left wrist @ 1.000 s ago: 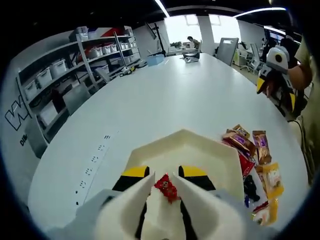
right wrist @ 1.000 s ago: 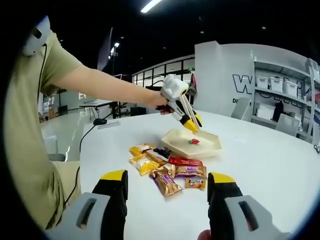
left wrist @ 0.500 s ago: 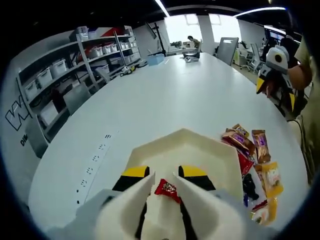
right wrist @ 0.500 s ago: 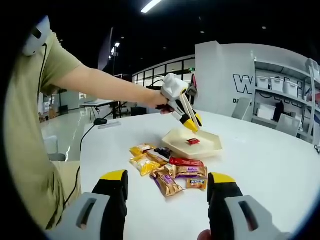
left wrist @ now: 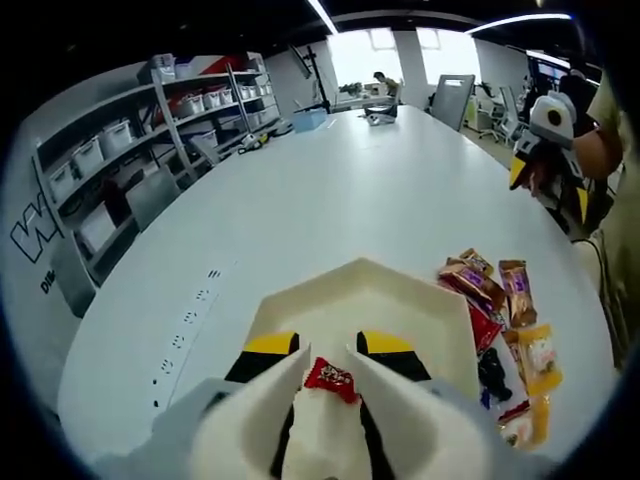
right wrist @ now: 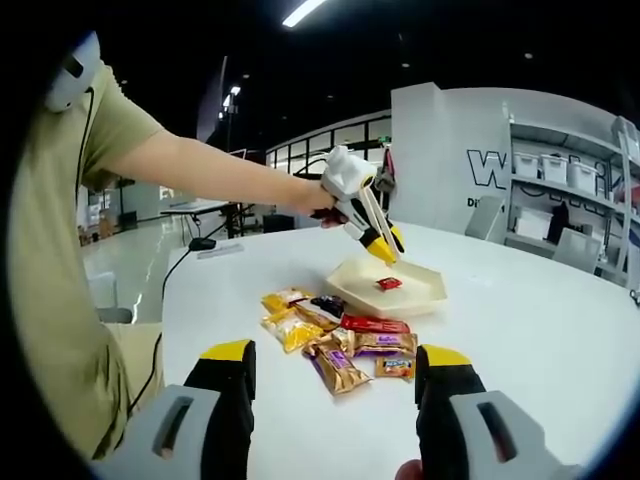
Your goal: Place the target food into the container with the food tongs after gripping and lifting it, then release it inside without dropping or visibly crushing the food.
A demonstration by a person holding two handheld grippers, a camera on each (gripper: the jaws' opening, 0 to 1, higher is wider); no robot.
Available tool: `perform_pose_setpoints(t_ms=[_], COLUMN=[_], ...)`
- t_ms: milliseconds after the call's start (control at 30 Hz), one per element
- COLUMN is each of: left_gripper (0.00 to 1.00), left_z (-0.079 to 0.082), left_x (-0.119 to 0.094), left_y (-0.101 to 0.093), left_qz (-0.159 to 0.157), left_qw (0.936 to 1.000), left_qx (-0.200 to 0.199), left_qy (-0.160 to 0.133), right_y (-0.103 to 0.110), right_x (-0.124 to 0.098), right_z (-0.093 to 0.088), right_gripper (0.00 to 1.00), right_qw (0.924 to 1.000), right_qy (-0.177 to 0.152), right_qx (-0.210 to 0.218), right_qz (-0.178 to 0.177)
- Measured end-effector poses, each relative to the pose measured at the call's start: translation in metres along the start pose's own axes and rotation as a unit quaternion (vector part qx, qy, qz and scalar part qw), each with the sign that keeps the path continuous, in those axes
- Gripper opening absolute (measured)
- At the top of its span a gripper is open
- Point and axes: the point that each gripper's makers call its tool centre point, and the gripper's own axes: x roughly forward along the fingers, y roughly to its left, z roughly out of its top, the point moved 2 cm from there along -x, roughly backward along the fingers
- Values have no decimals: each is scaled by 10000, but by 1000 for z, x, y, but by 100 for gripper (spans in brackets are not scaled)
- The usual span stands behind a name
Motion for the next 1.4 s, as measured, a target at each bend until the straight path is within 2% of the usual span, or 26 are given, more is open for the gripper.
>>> perform_pose_setpoints(t_ms=[600,1400], left_gripper=[22,22], left_z=[3,21], left_x=[-9,-22], left_y=[-11,-42], left_qz=[-35,-205], left_qw=[10000,9994], left_qx=[79,281], left_qy=[-23,-84], right_y=[6,15], right_x=[0,0], right_z=[1,4], right_gripper=[63,63], right_qw=[10000,9999], right_qy=[-20,-53], right_qx=[-27,-57], right_qz=[37,80])
